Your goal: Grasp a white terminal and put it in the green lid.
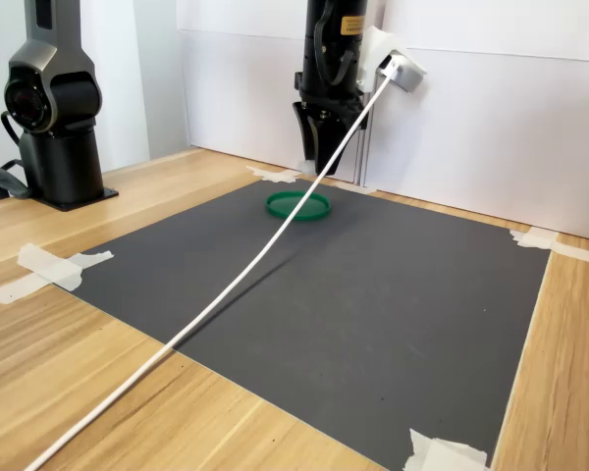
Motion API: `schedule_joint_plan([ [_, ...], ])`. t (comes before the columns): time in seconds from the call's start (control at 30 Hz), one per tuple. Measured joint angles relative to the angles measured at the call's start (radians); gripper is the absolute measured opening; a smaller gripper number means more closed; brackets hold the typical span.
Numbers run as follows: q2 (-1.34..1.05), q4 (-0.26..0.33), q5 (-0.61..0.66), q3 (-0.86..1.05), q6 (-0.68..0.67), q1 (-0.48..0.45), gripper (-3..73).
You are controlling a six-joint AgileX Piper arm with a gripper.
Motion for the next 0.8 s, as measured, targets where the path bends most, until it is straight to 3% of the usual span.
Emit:
schedule_joint_plan([
  [0.23,0.0,0.0,-0.023,0.004,-0.001,0.106,28.3],
  [0.8,-0.001,-0.044,-0.204,0.188,-0.043,0.115,28.3],
])
